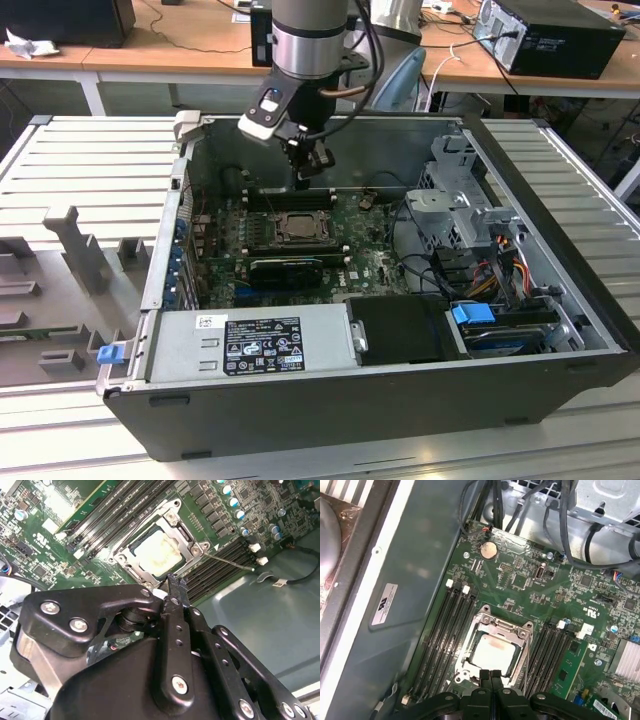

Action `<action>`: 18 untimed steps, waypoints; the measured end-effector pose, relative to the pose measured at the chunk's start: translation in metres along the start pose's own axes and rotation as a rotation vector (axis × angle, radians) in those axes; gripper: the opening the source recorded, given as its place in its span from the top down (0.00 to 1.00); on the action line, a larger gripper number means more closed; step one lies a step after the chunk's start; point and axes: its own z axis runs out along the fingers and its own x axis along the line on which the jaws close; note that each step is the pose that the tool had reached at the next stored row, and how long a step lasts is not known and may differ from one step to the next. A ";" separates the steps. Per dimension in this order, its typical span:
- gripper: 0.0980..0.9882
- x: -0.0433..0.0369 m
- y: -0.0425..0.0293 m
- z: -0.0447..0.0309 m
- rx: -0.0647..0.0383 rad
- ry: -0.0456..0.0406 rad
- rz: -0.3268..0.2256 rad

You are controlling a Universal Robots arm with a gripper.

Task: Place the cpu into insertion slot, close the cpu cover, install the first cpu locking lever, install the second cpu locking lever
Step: 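Install the first cpu locking lever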

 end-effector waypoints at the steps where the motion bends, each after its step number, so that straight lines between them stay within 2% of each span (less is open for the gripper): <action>1: 0.99 0.0000 0.0000 0.0000 0.000 0.0001 -0.005; 8: 0.99 0.0000 0.0000 0.0000 0.003 0.0011 -0.059; 18: 0.99 0.0000 0.0000 0.0000 0.008 0.0031 -0.170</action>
